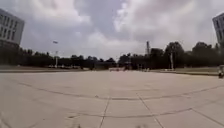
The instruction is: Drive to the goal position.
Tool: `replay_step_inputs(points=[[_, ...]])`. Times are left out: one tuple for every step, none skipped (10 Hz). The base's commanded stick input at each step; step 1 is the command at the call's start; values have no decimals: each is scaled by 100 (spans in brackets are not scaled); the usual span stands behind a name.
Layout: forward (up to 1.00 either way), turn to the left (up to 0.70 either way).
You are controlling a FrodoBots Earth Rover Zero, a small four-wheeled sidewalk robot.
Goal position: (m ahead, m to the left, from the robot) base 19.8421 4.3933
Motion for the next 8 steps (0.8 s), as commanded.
replay_step_inputs(points=[[60,0],[60,0],[60,0],[60,0],[60,0],[60,0],[60,0],[60,0]])
